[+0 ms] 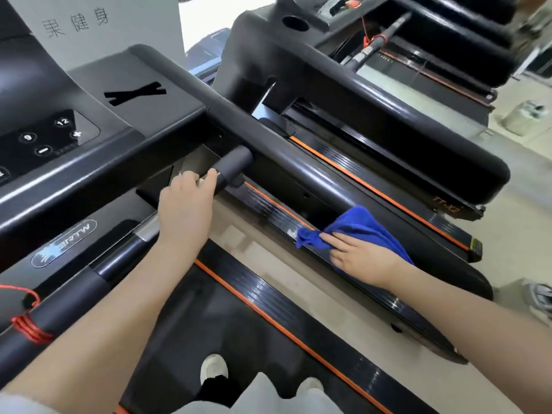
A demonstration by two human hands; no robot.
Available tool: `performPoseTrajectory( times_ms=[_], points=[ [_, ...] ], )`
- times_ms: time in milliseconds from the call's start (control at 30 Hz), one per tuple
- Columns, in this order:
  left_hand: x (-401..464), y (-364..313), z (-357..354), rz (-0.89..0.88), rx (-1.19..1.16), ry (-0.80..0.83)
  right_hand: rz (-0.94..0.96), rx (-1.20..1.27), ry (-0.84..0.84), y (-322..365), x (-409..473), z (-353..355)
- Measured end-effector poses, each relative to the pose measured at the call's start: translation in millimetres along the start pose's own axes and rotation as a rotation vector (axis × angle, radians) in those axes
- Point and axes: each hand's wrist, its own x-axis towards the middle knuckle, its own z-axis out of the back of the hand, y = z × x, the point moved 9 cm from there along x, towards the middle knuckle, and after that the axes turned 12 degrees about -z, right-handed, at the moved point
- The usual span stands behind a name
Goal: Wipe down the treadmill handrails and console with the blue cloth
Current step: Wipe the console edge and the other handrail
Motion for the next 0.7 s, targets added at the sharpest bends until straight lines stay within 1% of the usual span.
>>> performPoseTrajectory(
  times_ms=[67, 167, 233, 333, 400, 467, 500, 567, 700],
  points=[
    [-1.6, -4.4, 0.5, 0.014, 0.016, 0.006, 0.005, 0.001, 0.027, 3.5, -27.9, -20.2],
    [-8.6, -20.9, -3.0, 0.071, 0.062, 0.006, -0.034, 0.098, -0.147, -10.7, -44.5, -9.1],
    [-13.3, -49.1, -1.8, 0.041, 0.028, -0.005, -0.075, 0.190, -0.304, -27.8, -40.2, 9.0],
    [-16.8, -99.5, -10.7, -0.040, -0.152, 0.058, -0.141, 0.307, -0.489, -49.0, -28.0, 39.1],
    [-19.9, -128.4, -15.7, -0.053, -0.404, 0.064, -0.224, 0.411, -0.571, -64.5, -25.3, 54.4],
    [-23.9, -150.7, -10.1, -0.038, -0.675, -0.009, -0.322, 0.522, -0.574, -80.6, -26.2, 55.7],
    [-25.9, -159.0, -4.6, -0.016, -0.756, -0.043, -0.366, 0.589, -0.561, -86.5, -28.1, 51.5],
    [-29.4, -173.2, 2.6, 0.043, -0.845, -0.061, -0.444, 0.730, -0.529, -94.2, -34.3, 36.9],
    [-35.8, -203.4, -4.7, 0.141, -0.911, 0.008, -0.536, 1.023, -0.500, -107.5, -68.0, 4.2]
  ],
)
